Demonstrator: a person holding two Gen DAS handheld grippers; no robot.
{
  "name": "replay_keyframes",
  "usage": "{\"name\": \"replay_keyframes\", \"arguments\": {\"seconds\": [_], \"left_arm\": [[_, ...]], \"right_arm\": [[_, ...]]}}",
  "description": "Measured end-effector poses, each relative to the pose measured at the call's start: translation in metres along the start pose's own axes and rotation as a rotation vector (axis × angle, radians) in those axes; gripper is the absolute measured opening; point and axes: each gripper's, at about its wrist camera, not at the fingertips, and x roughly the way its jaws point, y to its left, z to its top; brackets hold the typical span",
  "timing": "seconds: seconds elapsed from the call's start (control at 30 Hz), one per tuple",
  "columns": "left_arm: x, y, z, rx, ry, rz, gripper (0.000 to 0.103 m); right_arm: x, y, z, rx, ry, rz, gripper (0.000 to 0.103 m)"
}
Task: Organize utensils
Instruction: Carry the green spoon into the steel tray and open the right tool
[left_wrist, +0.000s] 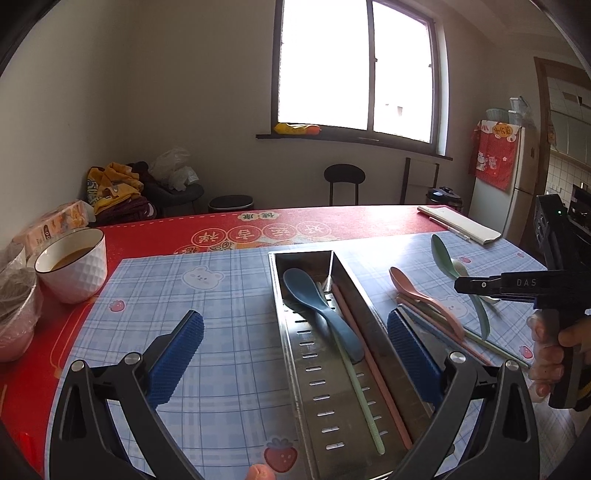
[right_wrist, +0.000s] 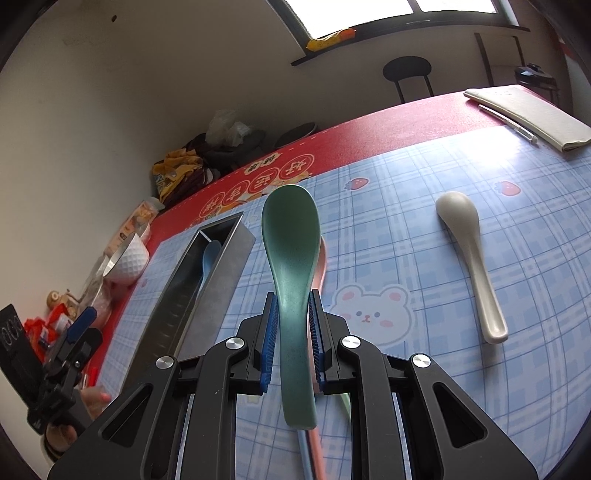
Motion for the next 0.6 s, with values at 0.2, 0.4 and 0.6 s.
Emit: {"name": "replay_keyframes", "arguments": {"seconds": [0.2,0.4,0.6], "left_arm": [[0.006,0.021,0.000,-0.065,0.042,0.051,0.097],[0.006,0.032,-0.001,-0.089,0.047,0.087,0.097],[0.006,0.047,-0.001,-0.132,0.047,0.141,0.097]], "right_arm": [[0.015,0.036,0.012,-0.033,0.042,0.009,0.017],[0.040,0.073,0.030,-0.049,0.094,0.002,0.017],[0.072,0.107,0.034,-0.101,0.152,-0.029,0.017]]}}
